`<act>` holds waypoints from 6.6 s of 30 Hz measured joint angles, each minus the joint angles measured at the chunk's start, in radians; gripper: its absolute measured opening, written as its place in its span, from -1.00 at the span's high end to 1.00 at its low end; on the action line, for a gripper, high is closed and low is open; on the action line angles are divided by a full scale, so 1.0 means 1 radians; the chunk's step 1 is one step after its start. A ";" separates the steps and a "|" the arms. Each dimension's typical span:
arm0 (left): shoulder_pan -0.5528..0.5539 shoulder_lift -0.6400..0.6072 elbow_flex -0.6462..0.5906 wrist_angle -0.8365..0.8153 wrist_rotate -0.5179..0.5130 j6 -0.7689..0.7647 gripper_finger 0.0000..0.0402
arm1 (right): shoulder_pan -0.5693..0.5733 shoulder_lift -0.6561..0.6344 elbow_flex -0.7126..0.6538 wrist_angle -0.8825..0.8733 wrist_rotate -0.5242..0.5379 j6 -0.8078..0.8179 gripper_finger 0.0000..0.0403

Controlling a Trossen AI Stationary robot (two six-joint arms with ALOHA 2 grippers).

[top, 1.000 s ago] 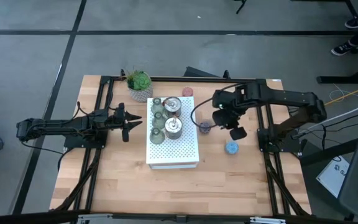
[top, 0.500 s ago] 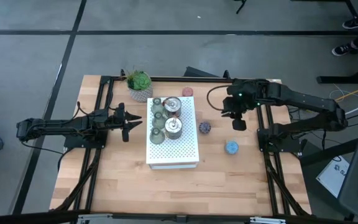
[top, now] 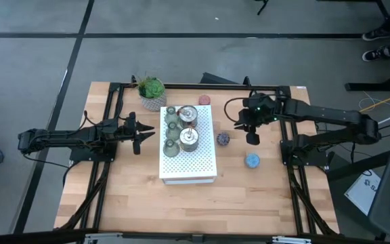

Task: Pick & Place candle stick holders
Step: Put the black patterned scented candle on the shelf

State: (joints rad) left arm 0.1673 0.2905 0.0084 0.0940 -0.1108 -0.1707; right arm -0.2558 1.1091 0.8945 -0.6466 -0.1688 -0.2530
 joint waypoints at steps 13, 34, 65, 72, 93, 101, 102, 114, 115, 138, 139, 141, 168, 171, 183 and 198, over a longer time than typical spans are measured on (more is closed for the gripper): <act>0.000 0.000 0.000 0.000 0.000 0.000 0.47 | 0.003 0.000 -0.253 0.300 -0.105 0.158 0.67; 0.000 0.000 0.000 0.000 0.000 0.000 0.47 | 0.023 0.005 -0.342 0.513 -0.093 0.193 0.67; 0.000 0.000 0.000 0.000 0.000 0.000 0.47 | 0.098 0.134 -0.342 0.642 -0.041 0.246 0.01; 0.000 0.000 0.000 0.000 0.000 0.000 0.47 | 0.149 0.183 -0.342 0.680 -0.022 0.239 -0.29; 0.000 0.000 0.000 0.000 0.000 0.000 0.47 | 0.151 0.323 -0.341 0.665 0.173 0.253 -0.75; 0.000 0.000 0.000 0.000 0.000 0.000 0.47 | 0.151 0.357 -0.342 0.658 0.267 0.257 -0.75; 0.000 0.000 0.000 0.000 0.000 0.000 0.47 | 0.151 0.357 -0.342 0.658 0.268 0.257 -0.75; 0.000 0.000 0.000 0.000 0.000 0.000 0.47 | 0.151 0.357 -0.342 0.654 0.270 0.265 -0.75; 0.000 0.000 0.000 0.000 0.000 0.000 0.47 | 0.150 0.357 -0.342 0.660 0.270 0.260 -0.75; 0.000 0.000 0.000 0.000 0.000 0.000 0.47 | 0.152 0.401 -0.341 0.723 0.243 0.266 -0.56; 0.000 0.000 0.000 0.000 0.000 0.000 0.47 | 0.152 0.401 -0.341 0.720 0.243 0.269 -0.51; 0.000 0.000 0.000 0.000 0.000 0.000 0.47 | 0.152 0.400 -0.339 0.712 0.243 0.272 -0.42; 0.000 0.000 0.000 0.000 0.000 0.000 0.47 | 0.152 0.235 -0.344 0.519 0.151 0.425 -0.42; 0.000 0.000 0.000 0.000 0.000 0.000 0.47 | 0.152 0.202 -0.329 0.487 0.154 0.425 -0.42; 0.000 0.000 0.000 0.000 0.000 0.000 0.47 | 0.149 0.181 -0.037 0.110 0.236 0.366 -0.42; 0.000 0.000 0.000 0.000 0.000 0.000 0.47 | 0.014 0.186 0.199 0.092 0.248 0.201 -0.44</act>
State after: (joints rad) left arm 0.1675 0.2904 0.0082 0.0937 -0.1108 -0.1707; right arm -0.2415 1.2952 1.0931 -0.5549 0.0790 -0.0519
